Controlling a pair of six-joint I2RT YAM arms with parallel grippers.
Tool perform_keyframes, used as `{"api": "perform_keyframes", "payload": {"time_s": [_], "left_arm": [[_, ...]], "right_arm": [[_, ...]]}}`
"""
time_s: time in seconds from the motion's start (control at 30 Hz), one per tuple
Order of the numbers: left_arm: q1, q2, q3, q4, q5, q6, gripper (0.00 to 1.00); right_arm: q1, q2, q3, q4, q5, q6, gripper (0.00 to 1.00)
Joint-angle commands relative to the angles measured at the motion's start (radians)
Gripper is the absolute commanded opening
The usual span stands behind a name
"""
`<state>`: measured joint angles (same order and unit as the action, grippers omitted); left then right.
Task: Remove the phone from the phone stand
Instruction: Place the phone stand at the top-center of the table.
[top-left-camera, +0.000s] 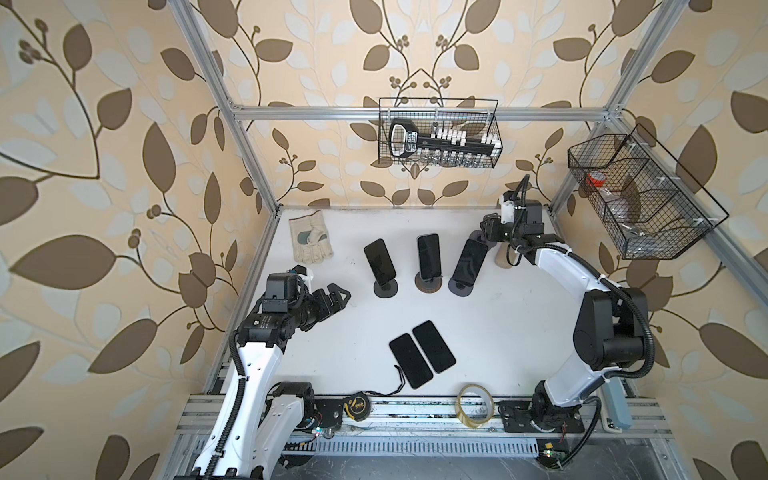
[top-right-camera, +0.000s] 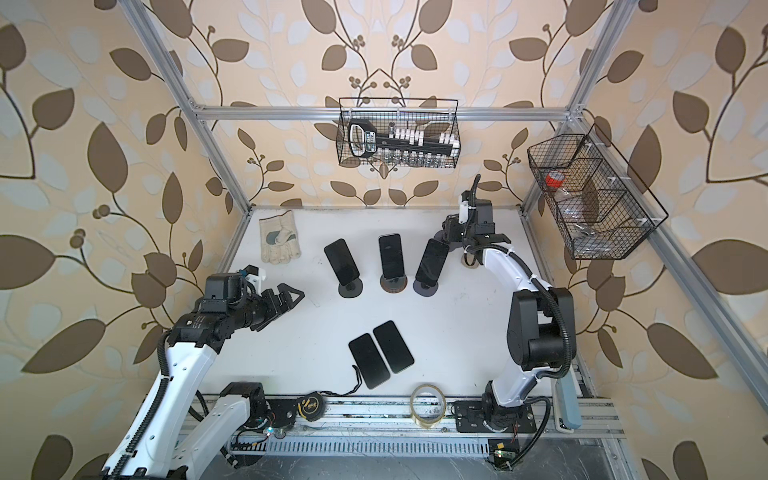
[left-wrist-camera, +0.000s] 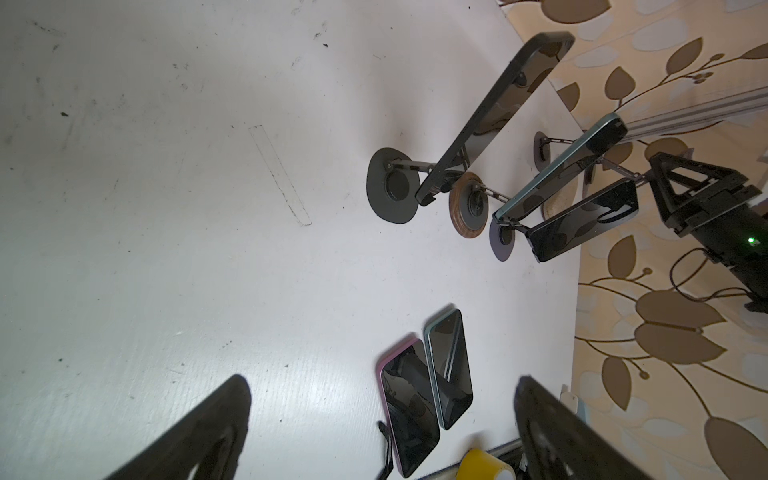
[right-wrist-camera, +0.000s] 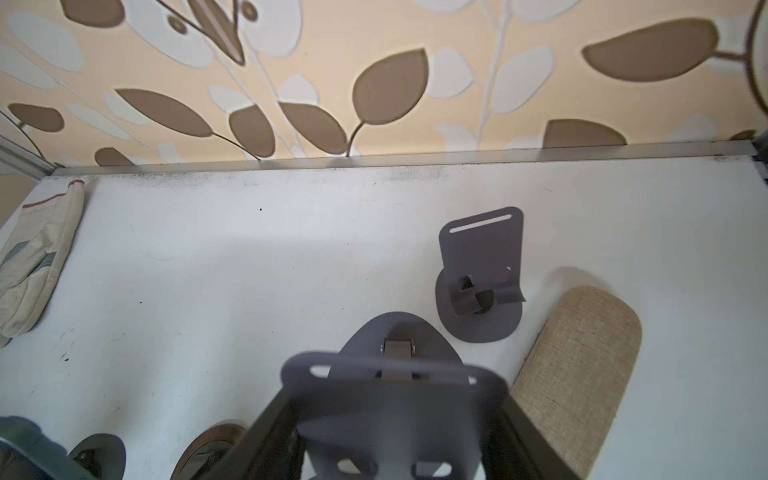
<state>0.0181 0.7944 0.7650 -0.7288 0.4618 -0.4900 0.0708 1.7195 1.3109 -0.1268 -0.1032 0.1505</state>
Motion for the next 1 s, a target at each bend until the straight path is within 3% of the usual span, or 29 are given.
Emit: {"api": "perform_keyframes", "payload": {"time_s": [0.0,0.4,0.97], "left_arm": [[-0.009,0.000,-0.001,0.012,-0.017,0.003,0.99],[-0.009,0.016,-0.003,0.008,-0.029,-0.002,0.99],[-0.009,0.041,0.000,0.000,-0.045,-0.005,0.99]], "right_arm": [[0.020,0.043,0.090,0.007,-0.041,-0.061,0.50],[0.045,0.246,0.297,-0.109,-0.024,-0.188,0.49],[0.065,0.433,0.451,-0.185,0.019,-0.267,0.49]]}}
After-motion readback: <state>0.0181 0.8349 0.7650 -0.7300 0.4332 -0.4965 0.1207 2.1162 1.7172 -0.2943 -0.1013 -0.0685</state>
